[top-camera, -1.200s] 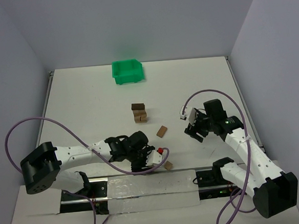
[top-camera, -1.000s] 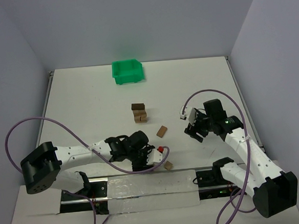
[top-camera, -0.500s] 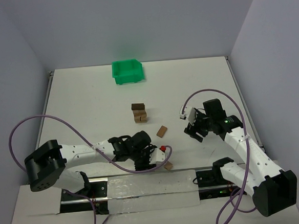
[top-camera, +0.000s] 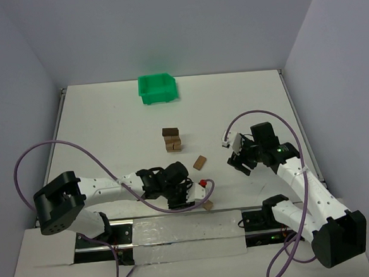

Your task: Build the wood block tower

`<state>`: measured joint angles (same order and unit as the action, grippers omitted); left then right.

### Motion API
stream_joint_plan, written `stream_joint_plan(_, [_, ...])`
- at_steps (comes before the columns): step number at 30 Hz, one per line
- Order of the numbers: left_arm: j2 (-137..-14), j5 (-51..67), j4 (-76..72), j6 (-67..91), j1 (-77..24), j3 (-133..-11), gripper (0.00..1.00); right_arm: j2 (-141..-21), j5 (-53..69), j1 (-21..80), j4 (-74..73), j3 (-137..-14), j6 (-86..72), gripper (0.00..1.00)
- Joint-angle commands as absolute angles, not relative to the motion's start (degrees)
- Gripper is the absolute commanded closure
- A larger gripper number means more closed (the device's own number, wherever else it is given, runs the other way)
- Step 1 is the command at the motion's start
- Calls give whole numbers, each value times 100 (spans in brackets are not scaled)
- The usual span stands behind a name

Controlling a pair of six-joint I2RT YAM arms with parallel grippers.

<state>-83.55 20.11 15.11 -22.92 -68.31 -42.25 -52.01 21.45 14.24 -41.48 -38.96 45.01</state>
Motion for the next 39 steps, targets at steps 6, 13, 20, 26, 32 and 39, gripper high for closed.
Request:
stream_joint_plan(6, [-8365,1916,1566,-2410,-6862,-4527,78,-5211,2110,1363,-3938,-3903,4553,25])
stream_joint_plan(13, [-7864,2859,3001,-3276,-5792,-5058,95,-5225,2202,1371,-3955,-3975,4515,26])
stream_joint_plan(20, [-7567,3529,5064,-4677,-4130,-6310,95,-5398,2390,1371,-3938,-4130,4413,26])
stream_joint_plan(26, [-7807,3676,5902,-5476,-3049,-7492,95,-5506,2487,1371,-3929,-4262,4325,26])
stream_joint_plan(32, [-8346,3723,6256,-5834,-2113,-8554,93,-5591,2627,1371,-3820,-4405,4104,27])
stream_joint_plan(39, [-8954,3882,5968,-5722,-2048,-9109,90,-5754,2875,1371,-3683,-4541,3753,27])
